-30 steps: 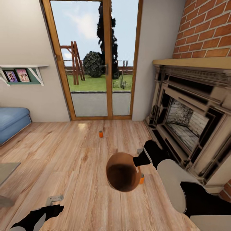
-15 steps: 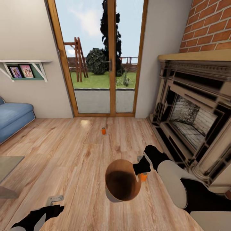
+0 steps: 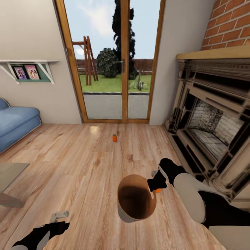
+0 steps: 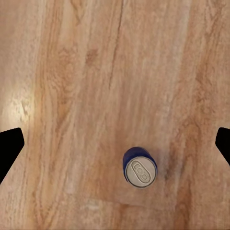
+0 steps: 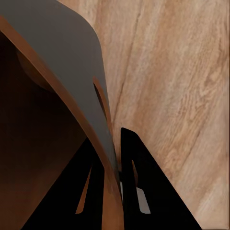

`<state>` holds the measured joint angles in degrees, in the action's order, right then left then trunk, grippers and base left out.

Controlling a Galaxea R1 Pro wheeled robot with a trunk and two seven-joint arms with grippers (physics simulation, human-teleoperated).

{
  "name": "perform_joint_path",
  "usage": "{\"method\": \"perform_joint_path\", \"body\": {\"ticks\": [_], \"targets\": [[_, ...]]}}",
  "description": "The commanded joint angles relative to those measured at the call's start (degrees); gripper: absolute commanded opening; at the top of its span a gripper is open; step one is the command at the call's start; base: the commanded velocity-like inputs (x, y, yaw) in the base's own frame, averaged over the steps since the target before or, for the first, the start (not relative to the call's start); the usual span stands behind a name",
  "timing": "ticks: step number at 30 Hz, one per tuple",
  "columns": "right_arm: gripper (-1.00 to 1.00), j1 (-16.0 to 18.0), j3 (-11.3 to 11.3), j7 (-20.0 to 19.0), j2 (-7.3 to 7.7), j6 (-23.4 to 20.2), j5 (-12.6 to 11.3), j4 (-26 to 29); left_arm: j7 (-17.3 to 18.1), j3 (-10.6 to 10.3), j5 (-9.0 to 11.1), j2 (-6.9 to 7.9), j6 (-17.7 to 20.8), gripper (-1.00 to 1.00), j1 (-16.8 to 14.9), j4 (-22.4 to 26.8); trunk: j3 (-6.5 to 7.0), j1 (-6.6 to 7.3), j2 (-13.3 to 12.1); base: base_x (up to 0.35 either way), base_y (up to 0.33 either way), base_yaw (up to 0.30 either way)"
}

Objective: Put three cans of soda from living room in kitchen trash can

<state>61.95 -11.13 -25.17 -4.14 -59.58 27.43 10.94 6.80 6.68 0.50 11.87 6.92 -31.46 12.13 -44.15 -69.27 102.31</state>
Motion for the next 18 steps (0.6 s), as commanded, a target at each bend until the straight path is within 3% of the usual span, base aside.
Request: {"method": "perform_joint_path", "body": {"ticks": [1, 9, 18], "targets": [[-1.0, 0.02, -1.0, -0.3, 0.11, -0.42, -2.65, -0.06, 0.02, 0.01, -0.01, 0.0, -0.12, 1.0, 0.0, -0.01, -0.26, -0.22, 0.42, 0.0, 0.0, 0.078], [-1.0, 0.01, -0.93, -0.13, 1.32, -0.42, -2.56, -0.05, 0.05, 0.0, -0.04, 0.0, -0.45, 1.0, 0.0, 0.0, -2.15, -1.98, 3.63, 0.0, 0.0, 0.043], [-1.0, -0.07, -0.87, -0.06, 5.87, -0.42, -2.55, -1.66, 0.05, -0.07, -0.06, -0.38, -0.62, 1.0, 0.0, 0.0, -4.22, -3.95, 7.24, 0.0, 0.0, 0.053]]}}
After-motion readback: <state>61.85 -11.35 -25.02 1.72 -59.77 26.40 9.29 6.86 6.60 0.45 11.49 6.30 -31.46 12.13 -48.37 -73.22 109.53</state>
